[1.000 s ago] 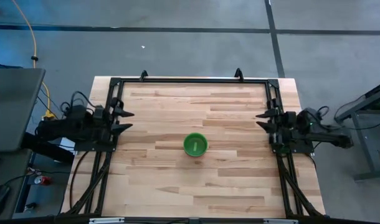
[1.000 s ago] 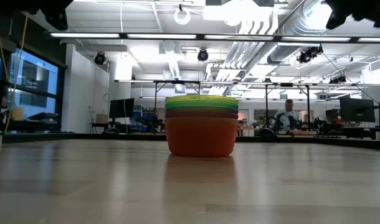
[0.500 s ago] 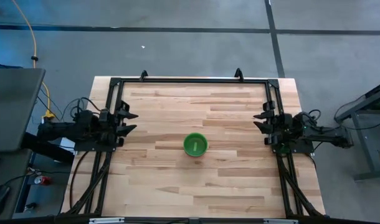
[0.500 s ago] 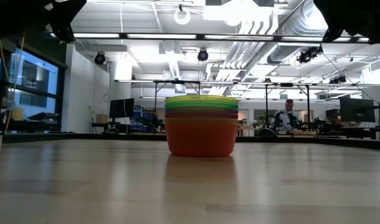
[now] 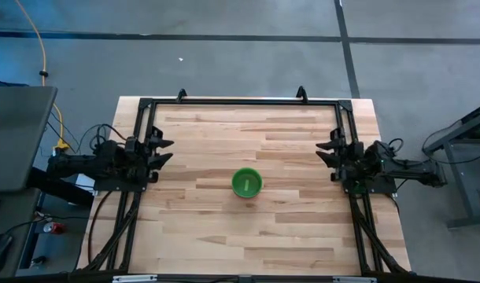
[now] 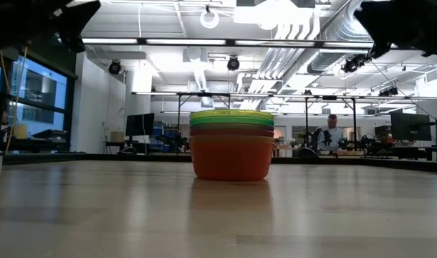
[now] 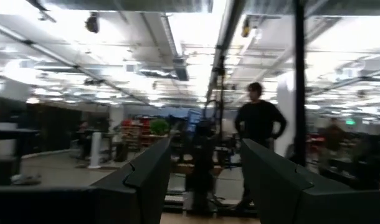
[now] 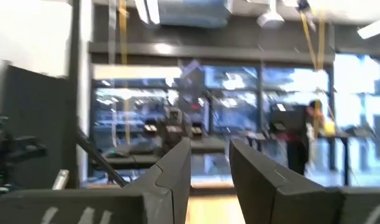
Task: Nest bowls inside each other
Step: Return to Home Position
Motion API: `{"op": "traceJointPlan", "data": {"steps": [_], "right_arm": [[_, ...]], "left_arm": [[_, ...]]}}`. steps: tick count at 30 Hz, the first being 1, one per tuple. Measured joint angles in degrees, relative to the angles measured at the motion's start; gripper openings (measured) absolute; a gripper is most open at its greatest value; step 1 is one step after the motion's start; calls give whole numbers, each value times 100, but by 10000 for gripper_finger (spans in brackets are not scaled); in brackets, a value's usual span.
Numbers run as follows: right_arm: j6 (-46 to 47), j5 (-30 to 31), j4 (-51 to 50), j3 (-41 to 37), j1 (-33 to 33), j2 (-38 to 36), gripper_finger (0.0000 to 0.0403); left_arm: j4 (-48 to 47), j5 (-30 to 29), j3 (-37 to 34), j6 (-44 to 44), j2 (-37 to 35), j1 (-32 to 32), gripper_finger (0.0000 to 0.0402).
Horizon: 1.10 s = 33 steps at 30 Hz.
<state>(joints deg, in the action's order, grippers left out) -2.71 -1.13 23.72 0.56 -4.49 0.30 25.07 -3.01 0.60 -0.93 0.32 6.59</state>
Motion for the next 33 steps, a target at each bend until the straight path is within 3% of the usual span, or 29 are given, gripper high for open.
{"op": "traceJointPlan", "data": {"steps": [5,13,19,23,33], "right_arm": [[473,622,-595,-2,0,0,101],[921,663,-1710,-2,2,0,101],[985,15,-2285,-4,2,4,101],[982,-345,-2258,0,4,9,101],[1301,-356,-2264,2,4,11,101]], "left_arm": [[-1007,-435,7,32,0,4,184],[-2379,500,7,-332,0,2,184],[-2315,1078,7,-199,4,-2,184],[-2299,1125,7,6,4,-2,184],[-2301,1106,7,-154,4,-2,184]]}}
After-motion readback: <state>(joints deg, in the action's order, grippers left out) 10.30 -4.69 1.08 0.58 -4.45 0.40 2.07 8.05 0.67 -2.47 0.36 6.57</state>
